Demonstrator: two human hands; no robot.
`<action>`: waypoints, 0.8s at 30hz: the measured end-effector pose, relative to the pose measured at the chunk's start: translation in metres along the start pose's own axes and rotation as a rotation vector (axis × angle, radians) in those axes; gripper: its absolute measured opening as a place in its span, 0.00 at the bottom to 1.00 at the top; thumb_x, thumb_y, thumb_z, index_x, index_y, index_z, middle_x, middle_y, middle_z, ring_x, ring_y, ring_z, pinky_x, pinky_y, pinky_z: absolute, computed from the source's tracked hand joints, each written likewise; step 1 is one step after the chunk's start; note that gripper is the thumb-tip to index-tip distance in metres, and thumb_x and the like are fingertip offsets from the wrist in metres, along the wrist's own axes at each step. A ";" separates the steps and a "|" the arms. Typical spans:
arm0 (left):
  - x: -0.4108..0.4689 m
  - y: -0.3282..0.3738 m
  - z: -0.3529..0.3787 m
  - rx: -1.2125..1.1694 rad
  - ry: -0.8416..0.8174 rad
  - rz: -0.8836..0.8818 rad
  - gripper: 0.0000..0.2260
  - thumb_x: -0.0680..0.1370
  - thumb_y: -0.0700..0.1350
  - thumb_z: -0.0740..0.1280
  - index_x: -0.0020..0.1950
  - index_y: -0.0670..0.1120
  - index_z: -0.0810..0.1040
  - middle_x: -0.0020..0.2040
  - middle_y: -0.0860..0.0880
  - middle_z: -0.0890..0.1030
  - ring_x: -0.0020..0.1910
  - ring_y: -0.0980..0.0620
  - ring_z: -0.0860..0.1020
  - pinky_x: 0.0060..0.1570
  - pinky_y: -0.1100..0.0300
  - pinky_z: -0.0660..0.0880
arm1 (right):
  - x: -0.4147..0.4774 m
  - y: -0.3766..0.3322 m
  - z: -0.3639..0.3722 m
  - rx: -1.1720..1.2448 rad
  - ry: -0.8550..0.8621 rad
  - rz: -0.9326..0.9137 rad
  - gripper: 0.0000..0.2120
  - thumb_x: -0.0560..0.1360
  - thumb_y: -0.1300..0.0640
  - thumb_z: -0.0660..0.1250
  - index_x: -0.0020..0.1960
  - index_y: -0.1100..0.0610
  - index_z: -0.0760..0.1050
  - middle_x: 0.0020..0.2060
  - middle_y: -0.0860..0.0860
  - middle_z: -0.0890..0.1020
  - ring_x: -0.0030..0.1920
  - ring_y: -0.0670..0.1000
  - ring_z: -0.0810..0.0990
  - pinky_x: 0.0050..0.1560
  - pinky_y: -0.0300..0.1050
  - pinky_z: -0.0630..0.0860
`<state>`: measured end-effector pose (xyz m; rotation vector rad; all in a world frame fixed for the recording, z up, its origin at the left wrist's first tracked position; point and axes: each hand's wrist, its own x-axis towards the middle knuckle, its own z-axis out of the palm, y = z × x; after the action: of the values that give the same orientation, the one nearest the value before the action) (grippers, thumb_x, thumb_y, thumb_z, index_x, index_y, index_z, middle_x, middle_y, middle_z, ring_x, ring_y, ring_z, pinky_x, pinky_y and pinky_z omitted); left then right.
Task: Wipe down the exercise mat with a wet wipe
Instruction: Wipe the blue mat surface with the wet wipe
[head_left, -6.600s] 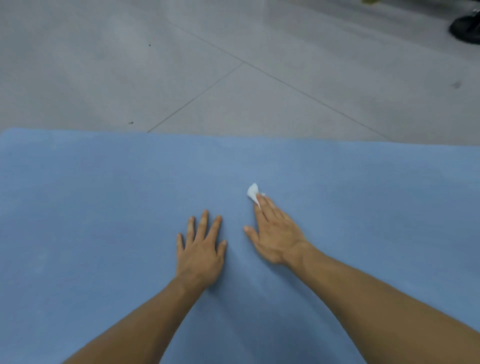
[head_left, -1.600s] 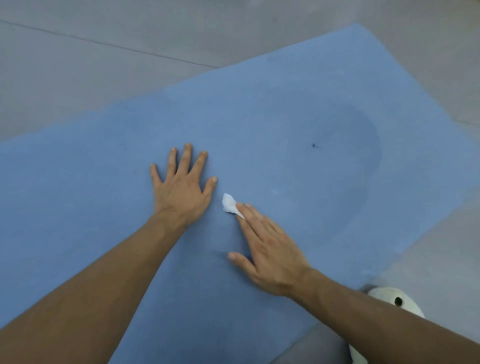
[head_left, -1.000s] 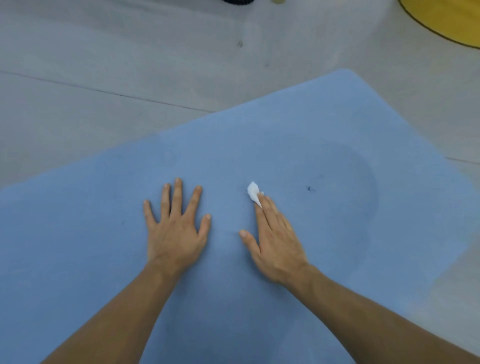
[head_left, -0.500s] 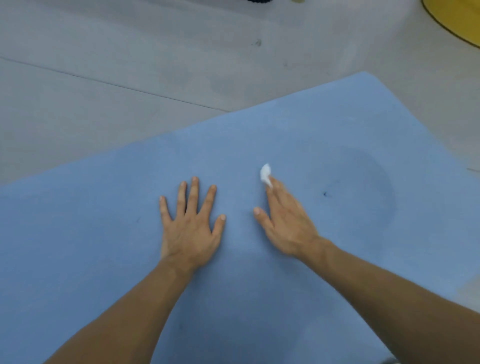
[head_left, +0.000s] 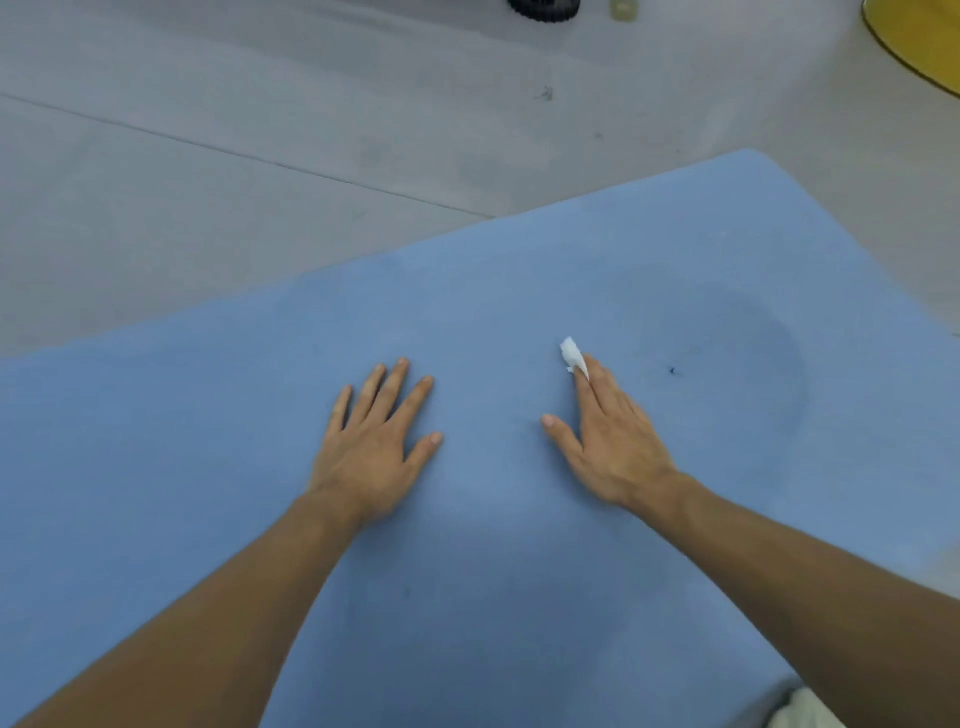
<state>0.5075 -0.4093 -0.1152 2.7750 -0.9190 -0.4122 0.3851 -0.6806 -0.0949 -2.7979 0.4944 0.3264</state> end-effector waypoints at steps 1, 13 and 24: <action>-0.011 -0.003 0.001 0.004 0.019 -0.017 0.31 0.82 0.67 0.45 0.83 0.61 0.44 0.83 0.57 0.38 0.82 0.56 0.36 0.80 0.51 0.36 | -0.002 -0.009 0.003 0.038 0.003 -0.031 0.42 0.80 0.33 0.47 0.84 0.55 0.38 0.83 0.46 0.39 0.83 0.48 0.43 0.82 0.50 0.49; -0.088 -0.051 0.003 0.024 0.077 -0.182 0.34 0.77 0.70 0.37 0.83 0.61 0.42 0.82 0.59 0.37 0.81 0.57 0.36 0.79 0.50 0.37 | -0.053 -0.112 0.051 -0.061 -0.014 -0.498 0.39 0.83 0.34 0.49 0.84 0.55 0.41 0.83 0.46 0.41 0.83 0.46 0.42 0.82 0.48 0.47; -0.137 -0.078 0.006 0.010 0.104 -0.328 0.33 0.77 0.71 0.37 0.82 0.63 0.39 0.82 0.60 0.34 0.80 0.58 0.33 0.80 0.48 0.36 | -0.002 -0.113 0.034 0.008 0.063 -0.184 0.39 0.84 0.42 0.54 0.83 0.59 0.38 0.83 0.51 0.41 0.83 0.52 0.46 0.81 0.50 0.50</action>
<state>0.4432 -0.2651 -0.1137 2.9288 -0.4430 -0.3061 0.4180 -0.5677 -0.1002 -2.8258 0.2487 0.1964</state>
